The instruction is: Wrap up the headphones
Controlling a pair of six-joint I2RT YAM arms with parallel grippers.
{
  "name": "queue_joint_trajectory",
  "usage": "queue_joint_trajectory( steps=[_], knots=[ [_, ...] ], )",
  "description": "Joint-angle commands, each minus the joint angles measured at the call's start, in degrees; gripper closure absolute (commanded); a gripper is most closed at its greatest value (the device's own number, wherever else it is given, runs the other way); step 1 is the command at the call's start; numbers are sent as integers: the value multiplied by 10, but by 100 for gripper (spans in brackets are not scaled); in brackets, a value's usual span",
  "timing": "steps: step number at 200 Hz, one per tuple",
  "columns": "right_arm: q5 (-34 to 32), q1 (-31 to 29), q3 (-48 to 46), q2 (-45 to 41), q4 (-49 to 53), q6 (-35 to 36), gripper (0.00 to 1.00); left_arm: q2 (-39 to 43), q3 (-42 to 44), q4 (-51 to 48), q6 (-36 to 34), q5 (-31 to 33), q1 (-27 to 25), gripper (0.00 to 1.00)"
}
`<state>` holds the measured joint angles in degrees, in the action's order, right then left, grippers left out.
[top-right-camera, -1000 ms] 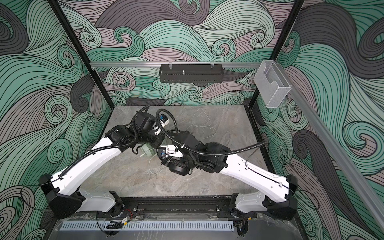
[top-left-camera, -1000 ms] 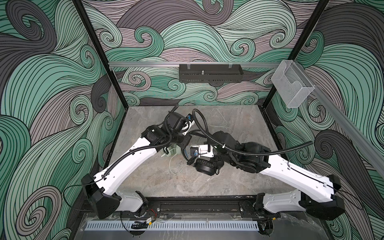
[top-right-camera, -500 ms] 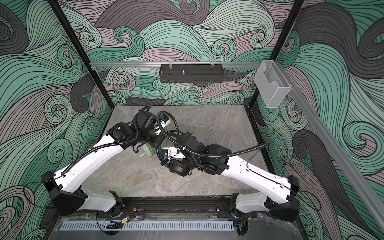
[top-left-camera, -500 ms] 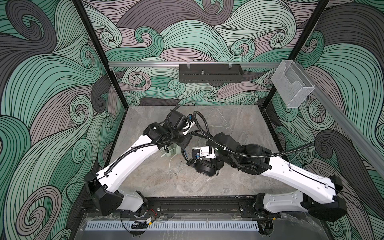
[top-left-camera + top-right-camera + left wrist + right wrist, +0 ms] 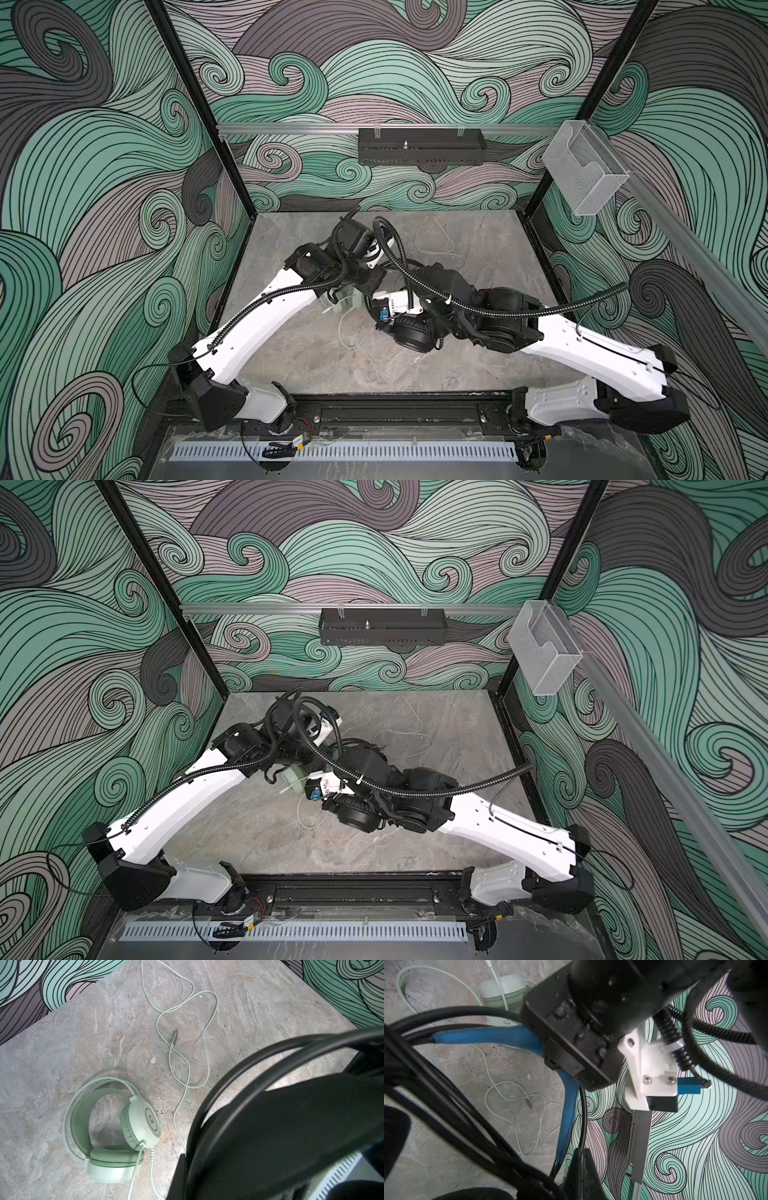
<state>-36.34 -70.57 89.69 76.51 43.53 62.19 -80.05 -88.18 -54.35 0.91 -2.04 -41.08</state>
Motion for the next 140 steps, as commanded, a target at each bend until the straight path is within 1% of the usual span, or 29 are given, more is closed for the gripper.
queue_joint_trajectory(
  steps=[1, 21, 44, 58, 80, 94, 111, 140],
  knots=[
    [-39, -9, 61, 0, -31, -23, 94, 2, -20, -37, -11, -32, -6, 100],
    [-12, -13, 103, 18, 11, -74, 94, 7, -21, -28, -7, -41, -6, 100],
    [-15, -15, 91, 20, 8, -78, 94, 12, -21, -26, -3, -44, -6, 100],
    [-33, -16, 68, 15, -7, -49, 96, 16, -18, -27, -2, -44, -6, 100],
    [-52, -16, 35, 0, -44, 4, 95, 22, -10, -30, -4, -40, -6, 100],
    [-63, -17, 24, -7, -66, 35, 94, 24, -6, -31, -5, -41, -5, 100],
    [-87, -30, 27, -3, -83, 71, 96, 25, -5, -31, -3, -44, -5, 100],
    [-98, -54, 44, 12, -93, 87, 96, 25, -7, -30, -2, -44, -6, 100]
  ],
)
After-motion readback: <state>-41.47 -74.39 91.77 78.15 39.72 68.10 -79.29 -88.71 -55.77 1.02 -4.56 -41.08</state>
